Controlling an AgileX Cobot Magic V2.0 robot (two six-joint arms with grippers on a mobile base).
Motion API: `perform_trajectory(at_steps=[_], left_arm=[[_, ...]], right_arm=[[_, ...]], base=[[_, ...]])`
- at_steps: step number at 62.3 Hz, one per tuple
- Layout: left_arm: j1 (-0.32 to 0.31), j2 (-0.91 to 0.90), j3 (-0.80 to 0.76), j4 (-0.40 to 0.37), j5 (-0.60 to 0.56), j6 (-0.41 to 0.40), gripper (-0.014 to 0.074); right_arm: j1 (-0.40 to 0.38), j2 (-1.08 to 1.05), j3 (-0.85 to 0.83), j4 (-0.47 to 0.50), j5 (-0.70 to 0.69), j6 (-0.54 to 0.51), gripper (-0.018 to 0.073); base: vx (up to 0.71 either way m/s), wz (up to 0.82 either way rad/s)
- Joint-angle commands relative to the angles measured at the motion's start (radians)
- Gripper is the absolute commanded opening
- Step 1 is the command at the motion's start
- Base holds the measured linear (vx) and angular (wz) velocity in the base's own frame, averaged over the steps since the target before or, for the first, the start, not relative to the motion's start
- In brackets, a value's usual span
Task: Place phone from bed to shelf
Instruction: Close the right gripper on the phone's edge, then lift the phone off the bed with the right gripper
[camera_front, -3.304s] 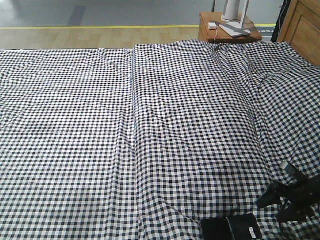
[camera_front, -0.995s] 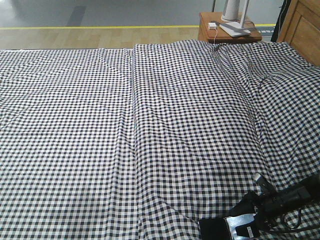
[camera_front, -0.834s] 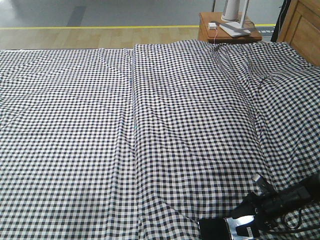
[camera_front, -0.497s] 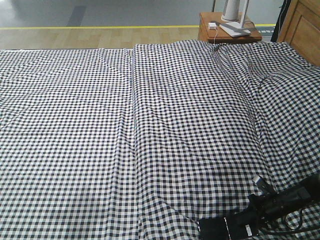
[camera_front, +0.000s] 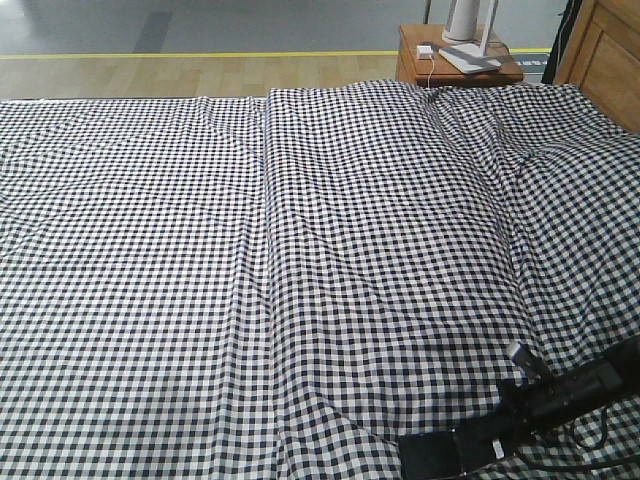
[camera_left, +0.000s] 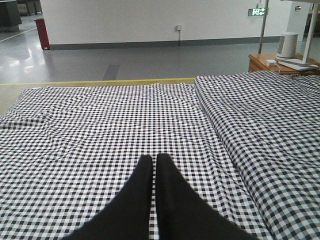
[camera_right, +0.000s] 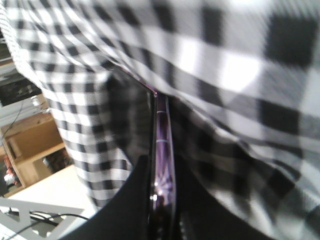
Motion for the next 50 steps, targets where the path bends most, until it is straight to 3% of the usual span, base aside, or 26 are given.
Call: perform_trajectory(at_steps=[1, 10, 32, 50], left_arm=[[0.001, -0.007, 0.006, -0.009, -0.074, 0.0, 0.0001], [0.001, -0.007, 0.006, -0.009, -0.074, 0.0, 0.0001], [0.001, -0.007, 0.006, -0.009, -0.074, 0.0, 0.0001], [0.001, -0.007, 0.006, -0.009, -0.074, 0.0, 0.0001]], right_arm=[[0.001, -0.132, 0.042, 0.042, 0.142, -0.022, -0.0003], [0.001, -0.24, 0.142, 0.074, 0.142, -0.084, -0.0003], [0.014, -0.533, 0.283, 0.121, 0.142, -0.084, -0.0003], [0.129, -0.804, 0.307, 0.128, 0.142, -0.039, -0.0003]], base=[[0.0, 0.0], [0.0, 0.0], [0.0, 0.0], [0.0, 0.0]])
